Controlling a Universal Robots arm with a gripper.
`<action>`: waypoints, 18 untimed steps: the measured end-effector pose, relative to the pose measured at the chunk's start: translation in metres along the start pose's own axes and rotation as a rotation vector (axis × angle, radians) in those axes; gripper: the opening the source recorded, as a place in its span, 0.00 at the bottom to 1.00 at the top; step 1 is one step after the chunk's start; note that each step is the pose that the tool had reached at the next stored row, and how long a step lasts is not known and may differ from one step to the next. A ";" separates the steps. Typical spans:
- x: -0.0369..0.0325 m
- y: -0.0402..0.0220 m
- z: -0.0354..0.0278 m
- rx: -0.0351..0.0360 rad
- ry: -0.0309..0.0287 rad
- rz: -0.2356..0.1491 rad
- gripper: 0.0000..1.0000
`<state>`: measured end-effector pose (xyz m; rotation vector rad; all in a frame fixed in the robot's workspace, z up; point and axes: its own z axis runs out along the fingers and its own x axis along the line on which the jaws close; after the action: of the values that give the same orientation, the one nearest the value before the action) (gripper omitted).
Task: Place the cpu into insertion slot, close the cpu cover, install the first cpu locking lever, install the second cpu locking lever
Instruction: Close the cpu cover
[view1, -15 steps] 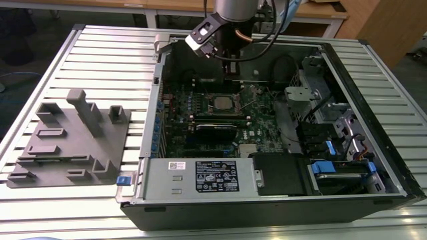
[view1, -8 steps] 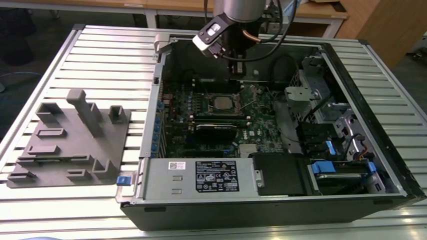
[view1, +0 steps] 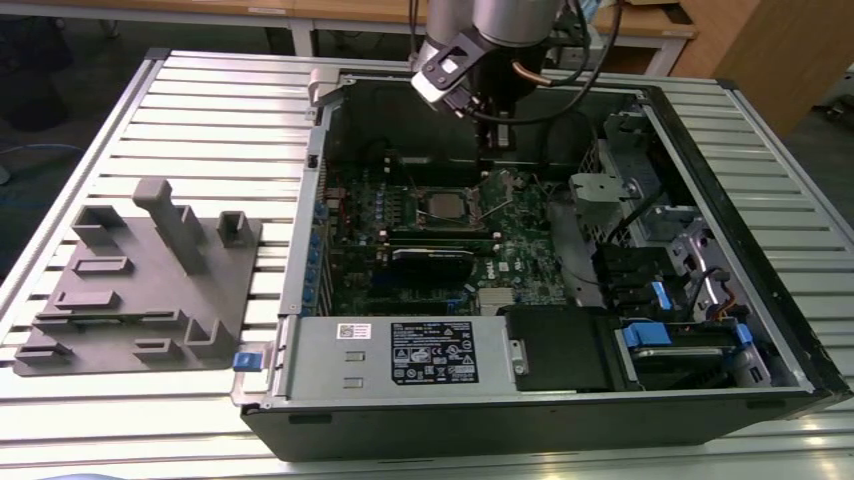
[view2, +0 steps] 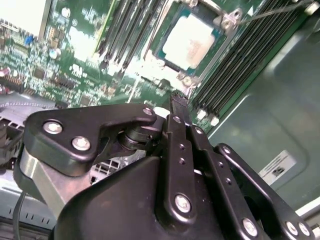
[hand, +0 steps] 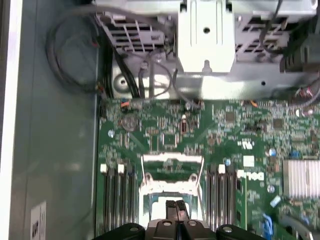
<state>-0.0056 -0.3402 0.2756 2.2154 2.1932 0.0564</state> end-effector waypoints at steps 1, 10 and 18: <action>0.0000 0.0029 0.0002 0.0002 0.0000 0.000 0.11; 0.0004 0.0380 0.0019 0.0017 0.0000 0.000 0.11; 0.0006 0.0553 0.0027 0.0025 0.0000 0.000 0.11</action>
<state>0.0498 -0.3401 0.2753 2.2167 2.1944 0.0537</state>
